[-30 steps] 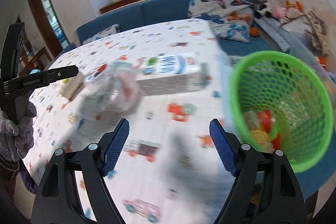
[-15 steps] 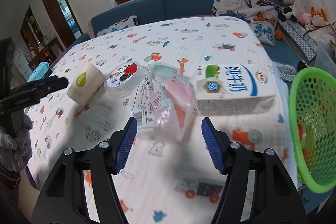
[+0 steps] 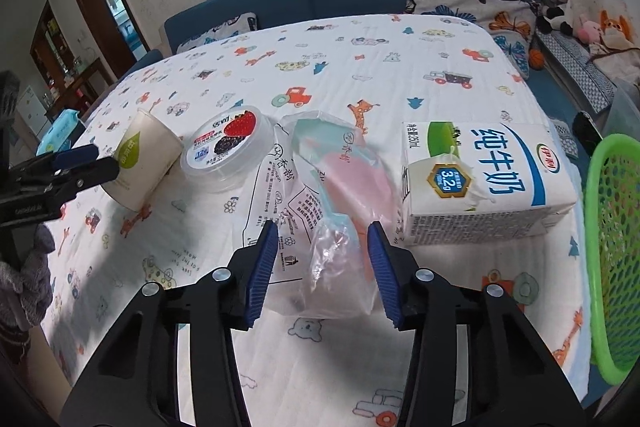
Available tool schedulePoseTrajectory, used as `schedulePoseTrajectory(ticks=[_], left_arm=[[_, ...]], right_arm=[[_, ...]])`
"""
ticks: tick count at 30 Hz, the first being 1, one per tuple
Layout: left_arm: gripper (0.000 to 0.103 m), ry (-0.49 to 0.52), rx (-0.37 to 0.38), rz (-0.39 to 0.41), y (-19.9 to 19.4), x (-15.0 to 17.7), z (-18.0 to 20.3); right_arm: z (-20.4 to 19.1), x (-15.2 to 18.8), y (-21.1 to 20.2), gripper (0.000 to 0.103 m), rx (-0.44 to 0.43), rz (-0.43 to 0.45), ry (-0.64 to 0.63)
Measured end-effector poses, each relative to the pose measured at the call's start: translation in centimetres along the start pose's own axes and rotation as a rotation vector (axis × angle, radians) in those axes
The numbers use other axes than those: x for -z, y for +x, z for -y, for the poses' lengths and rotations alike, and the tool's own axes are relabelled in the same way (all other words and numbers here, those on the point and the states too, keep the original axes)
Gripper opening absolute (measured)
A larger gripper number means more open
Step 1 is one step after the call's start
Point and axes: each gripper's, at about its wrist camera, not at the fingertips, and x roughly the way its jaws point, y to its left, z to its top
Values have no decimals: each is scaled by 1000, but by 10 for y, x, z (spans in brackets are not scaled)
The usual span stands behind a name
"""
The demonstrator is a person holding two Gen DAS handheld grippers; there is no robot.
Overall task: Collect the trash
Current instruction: 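Grasp the pink-and-blue plastic bag with the right tool while the left grasps the white paper cup, then lift the plastic bag with the right tool while the left holds the paper cup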
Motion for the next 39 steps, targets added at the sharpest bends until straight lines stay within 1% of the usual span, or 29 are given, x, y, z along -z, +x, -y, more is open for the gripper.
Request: schedulePoseTrajectory(ticks=[2,5,13,17,19,21,27,33,36,39], left_arm=[[88,0,2,-13,8,-4,0],[88,-2,8,-32,18,-10,-1],[88,25,15,-47,33,-16,3],[87,34,16,-46,38,-17,4],[81,30,18,-47,39,-18,3],[79,18,30,-55,42,-18,1],[79,12,42,-66,48,-16,-2],[78,38,35,-72,55,-18,4],[63,42,31,-76,56,-17,6],[61,27,32,-66,53,-17,6]], right_arm=[[0,-1,2,46,-2,-4,0],[0,-1,5,43,-2,-11,-1],[0,1,4,26,11,-6,-7],[0,3,-3,25,8,12,-7],[-1,4,-8,25,5,23,-7],[-2,5,-16,24,-5,36,-7],[-10,8,-38,24,-7,75,-37],[-12,15,-61,24,-2,103,-53],[-11,17,-71,24,3,113,-60],[-8,19,-81,23,7,125,-63]])
